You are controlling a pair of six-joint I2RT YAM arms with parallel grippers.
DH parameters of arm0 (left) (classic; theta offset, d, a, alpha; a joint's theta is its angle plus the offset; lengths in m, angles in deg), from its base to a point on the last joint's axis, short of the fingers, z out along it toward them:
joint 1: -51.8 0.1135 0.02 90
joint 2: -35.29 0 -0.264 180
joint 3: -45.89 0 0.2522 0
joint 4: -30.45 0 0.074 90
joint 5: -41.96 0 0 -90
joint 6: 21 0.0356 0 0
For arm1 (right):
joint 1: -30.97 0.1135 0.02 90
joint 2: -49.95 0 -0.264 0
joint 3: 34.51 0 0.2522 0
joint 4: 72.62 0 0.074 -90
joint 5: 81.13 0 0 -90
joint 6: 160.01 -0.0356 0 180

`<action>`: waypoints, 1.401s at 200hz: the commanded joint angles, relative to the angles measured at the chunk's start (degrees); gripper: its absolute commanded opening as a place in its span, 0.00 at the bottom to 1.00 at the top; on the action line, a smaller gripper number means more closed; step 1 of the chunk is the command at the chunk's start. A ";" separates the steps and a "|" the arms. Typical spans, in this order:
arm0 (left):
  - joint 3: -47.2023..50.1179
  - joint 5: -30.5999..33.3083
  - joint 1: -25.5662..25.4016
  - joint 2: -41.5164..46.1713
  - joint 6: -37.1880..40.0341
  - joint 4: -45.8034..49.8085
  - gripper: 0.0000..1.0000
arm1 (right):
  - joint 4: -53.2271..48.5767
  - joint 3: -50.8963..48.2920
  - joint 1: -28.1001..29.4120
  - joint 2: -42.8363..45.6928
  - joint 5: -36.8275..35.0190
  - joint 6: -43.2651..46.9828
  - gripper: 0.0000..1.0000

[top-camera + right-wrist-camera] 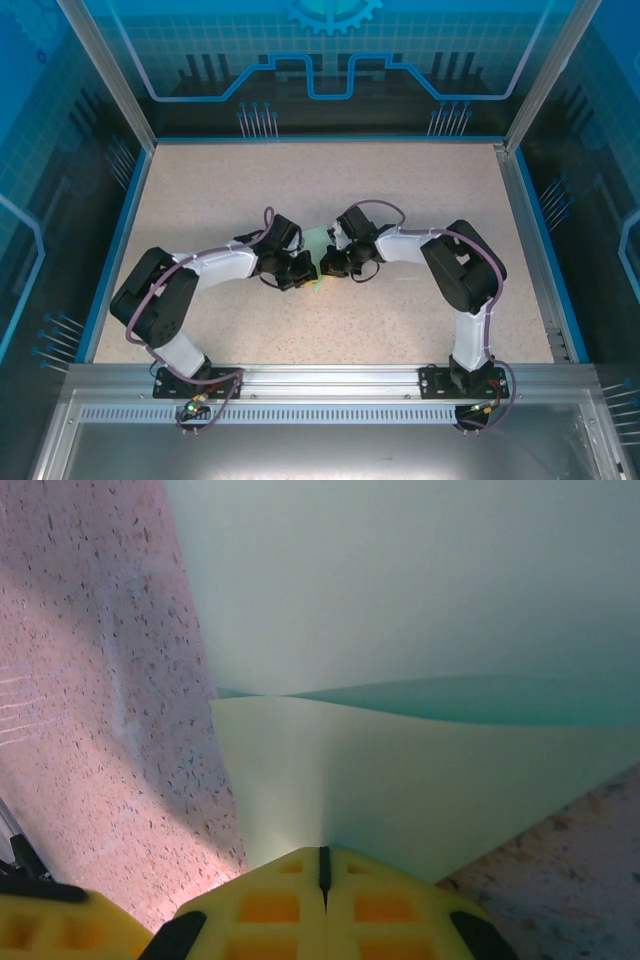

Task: Fold a paper plane with a square sheet of paper (pick it up from the middle)
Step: Third fold the triangle at the center of the table.

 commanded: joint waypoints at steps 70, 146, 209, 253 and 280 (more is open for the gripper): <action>1.38 0.09 -1.29 -6.10 -2.15 -1.77 0.00 | -2.16 0.62 -0.53 -1.92 -0.41 -0.76 0.01; 6.06 1.20 -1.21 -6.33 -2.64 -2.53 0.00 | -1.82 0.90 -1.62 -1.05 0.92 1.04 0.01; 10.09 1.29 -1.29 -6.26 -4.60 -8.55 0.00 | 1.51 -3.23 0.42 2.75 3.76 2.01 0.01; 11.69 1.17 -1.38 -5.96 -4.72 -10.76 0.00 | -0.90 -2.41 1.52 0.66 3.81 3.37 0.01; 11.58 1.89 -1.36 -5.63 -4.61 -8.42 0.00 | -2.06 -1.08 0.00 -1.69 2.38 3.96 0.01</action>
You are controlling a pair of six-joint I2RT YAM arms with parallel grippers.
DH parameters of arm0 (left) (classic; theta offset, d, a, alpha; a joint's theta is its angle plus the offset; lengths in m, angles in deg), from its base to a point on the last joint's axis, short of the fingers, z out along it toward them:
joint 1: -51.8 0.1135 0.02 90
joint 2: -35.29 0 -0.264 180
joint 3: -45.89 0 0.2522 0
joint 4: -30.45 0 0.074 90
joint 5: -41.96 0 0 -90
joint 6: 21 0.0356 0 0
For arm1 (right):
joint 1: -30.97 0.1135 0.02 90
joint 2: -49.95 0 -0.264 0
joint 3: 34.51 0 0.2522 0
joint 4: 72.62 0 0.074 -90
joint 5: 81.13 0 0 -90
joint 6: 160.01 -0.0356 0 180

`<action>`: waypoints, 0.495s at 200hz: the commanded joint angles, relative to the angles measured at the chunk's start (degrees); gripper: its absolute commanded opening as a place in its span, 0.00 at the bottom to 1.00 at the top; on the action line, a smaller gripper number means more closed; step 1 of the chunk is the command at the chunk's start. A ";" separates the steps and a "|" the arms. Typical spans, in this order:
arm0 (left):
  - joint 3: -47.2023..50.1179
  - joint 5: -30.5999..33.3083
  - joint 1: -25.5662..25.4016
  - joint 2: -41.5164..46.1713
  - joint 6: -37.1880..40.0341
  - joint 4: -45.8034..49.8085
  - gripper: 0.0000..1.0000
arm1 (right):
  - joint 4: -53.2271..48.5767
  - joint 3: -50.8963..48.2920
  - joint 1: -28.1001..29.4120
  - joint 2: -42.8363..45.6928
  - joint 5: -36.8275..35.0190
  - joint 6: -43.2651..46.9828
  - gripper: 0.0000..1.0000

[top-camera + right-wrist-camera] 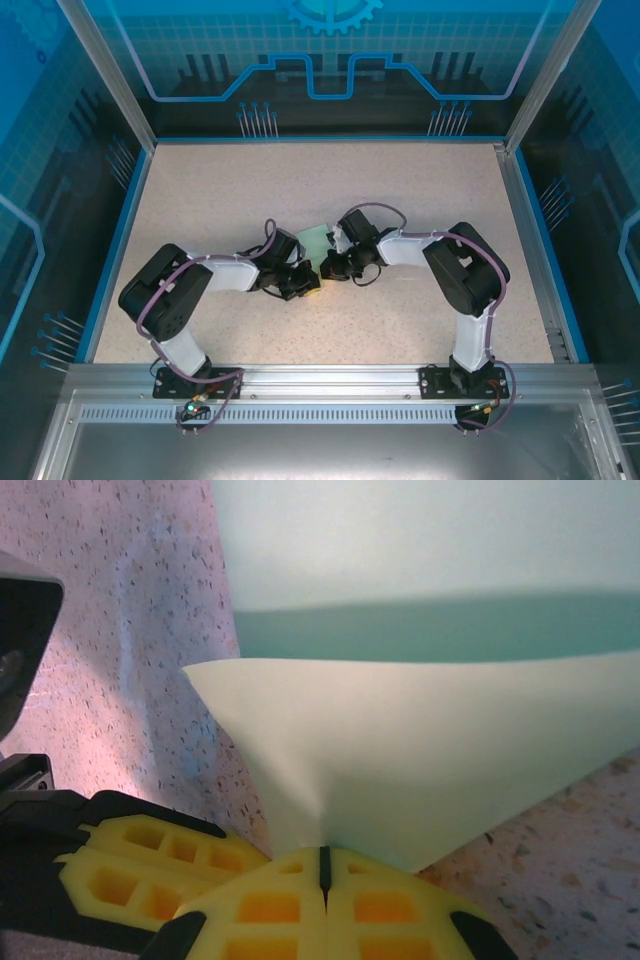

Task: Fold a paper plane with a square sheet of paper (pick it up from the middle)
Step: Third fold the triangle at the center of the table.

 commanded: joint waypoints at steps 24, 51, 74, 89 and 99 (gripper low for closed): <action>2.52 4.41 -0.68 -2.46 0.00 12.10 0.00 | -3.55 3.14 -3.41 -5.23 -1.06 2.53 0.01; 2.44 4.50 -0.64 -2.56 0.82 14.69 0.00 | -4.16 5.72 -6.23 -6.62 -1.71 3.73 0.01; 2.23 4.76 -0.68 -3.21 1.66 16.73 0.00 | -4.87 7.91 -8.35 -7.66 -2.18 4.57 0.01; 2.14 4.72 -0.66 -3.73 1.95 17.33 0.00 | -5.23 9.29 -9.66 -8.39 -2.46 4.92 0.01; 1.99 4.67 -0.66 -4.06 2.12 17.57 0.00 | -5.78 10.32 -10.47 -8.85 -2.81 5.20 0.01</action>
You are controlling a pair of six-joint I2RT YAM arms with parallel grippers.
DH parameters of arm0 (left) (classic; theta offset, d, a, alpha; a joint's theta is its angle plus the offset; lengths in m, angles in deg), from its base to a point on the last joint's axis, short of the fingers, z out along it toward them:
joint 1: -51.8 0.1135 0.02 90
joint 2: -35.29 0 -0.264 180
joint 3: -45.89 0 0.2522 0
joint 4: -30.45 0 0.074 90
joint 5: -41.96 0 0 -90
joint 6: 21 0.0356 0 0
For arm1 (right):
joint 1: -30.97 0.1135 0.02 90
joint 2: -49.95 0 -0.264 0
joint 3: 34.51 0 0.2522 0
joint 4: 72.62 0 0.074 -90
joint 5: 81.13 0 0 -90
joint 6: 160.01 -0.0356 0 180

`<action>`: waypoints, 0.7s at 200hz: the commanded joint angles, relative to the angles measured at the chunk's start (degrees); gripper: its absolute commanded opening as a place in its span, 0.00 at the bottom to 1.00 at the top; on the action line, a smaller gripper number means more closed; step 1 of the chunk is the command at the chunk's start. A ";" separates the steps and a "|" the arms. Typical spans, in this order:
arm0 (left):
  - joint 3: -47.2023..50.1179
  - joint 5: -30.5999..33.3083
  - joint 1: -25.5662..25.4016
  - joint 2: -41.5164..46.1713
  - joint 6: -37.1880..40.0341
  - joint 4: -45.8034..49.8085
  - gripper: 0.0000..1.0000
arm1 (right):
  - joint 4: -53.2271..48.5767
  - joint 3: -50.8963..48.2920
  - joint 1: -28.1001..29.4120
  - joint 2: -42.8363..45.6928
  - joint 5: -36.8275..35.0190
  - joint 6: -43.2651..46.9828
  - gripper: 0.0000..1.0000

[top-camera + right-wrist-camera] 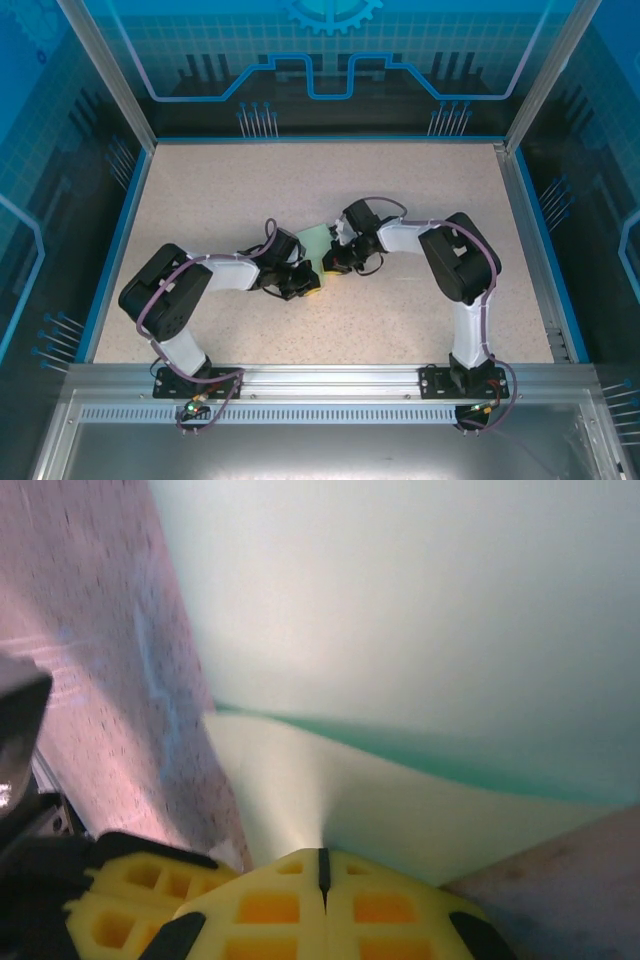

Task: Fold a paper plane with a square sheet of paper (pick it up from the middle)
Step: Third fold the triangle at the center of the table.

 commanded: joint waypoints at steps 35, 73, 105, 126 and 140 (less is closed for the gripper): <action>2.45 4.46 -0.64 -3.92 2.08 16.21 0.00 | -2.27 7.15 -7.52 -4.97 -9.67 3.35 0.01; 1.66 4.64 -0.62 -3.74 2.17 16.35 0.00 | -3.29 9.35 -8.77 -2.28 -10.20 4.48 0.01; 1.39 4.98 -0.61 -3.49 1.91 16.21 0.00 | -2.16 4.56 -7.33 5.75 -9.21 4.48 0.01; 1.24 4.93 -0.59 -3.48 1.78 15.95 0.00 | -1.53 0.50 -4.35 8.50 -8.70 4.17 0.01; 1.15 4.99 -0.61 -3.53 1.82 16.05 0.00 | -1.06 -1.32 -2.13 8.79 -8.29 3.66 0.01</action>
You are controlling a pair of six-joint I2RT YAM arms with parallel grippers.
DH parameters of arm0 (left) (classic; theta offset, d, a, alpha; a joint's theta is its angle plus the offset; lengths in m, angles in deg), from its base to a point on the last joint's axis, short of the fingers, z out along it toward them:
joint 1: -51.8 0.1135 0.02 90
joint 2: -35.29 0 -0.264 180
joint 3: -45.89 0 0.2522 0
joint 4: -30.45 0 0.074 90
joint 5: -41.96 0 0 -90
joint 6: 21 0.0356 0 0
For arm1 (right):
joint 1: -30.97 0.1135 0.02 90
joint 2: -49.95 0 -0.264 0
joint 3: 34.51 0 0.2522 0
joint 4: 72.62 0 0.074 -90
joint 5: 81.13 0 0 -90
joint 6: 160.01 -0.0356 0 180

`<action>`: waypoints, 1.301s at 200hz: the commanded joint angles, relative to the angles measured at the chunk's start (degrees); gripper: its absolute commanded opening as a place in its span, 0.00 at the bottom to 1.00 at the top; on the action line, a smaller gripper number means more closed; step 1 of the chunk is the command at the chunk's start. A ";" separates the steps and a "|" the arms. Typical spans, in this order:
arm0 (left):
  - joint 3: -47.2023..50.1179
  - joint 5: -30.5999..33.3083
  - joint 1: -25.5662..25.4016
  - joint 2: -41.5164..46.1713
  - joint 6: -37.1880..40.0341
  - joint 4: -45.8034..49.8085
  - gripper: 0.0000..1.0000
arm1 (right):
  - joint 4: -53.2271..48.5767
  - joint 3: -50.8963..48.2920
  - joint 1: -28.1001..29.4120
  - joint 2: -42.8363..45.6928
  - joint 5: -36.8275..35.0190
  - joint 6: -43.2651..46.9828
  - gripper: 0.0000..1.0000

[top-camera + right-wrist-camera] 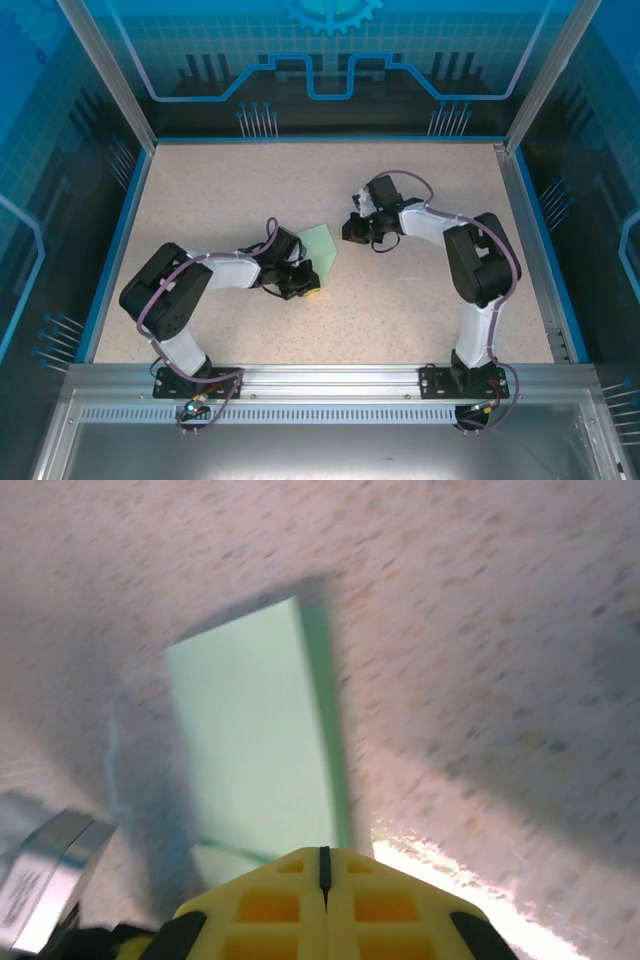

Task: Fold a paper plane with a square sheet of paper (pick it up from the middle)
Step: Third fold the triangle at the center of the table.

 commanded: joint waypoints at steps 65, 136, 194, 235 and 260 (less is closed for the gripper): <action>2.19 5.05 -0.66 -3.38 0.62 13.36 0.00 | 2.20 -5.02 9.76 -3.35 3.26 -1.81 0.01; 2.44 4.90 -0.63 -3.62 0.71 13.55 0.00 | -0.16 0.08 3.08 -8.70 -2.10 -2.39 0.00; 1.72 4.79 -1.05 -4.10 0.84 13.63 0.00 | -2.19 4.29 -0.74 -5.24 -6.33 -2.12 0.00; 0.74 4.61 -1.11 -4.59 1.11 13.72 0.00 | -1.32 -0.38 4.89 2.02 -5.46 -1.28 0.01; 0.49 4.65 -1.16 -4.42 1.14 13.81 0.00 | 0.12 -2.58 8.16 1.76 -2.90 -2.88 0.01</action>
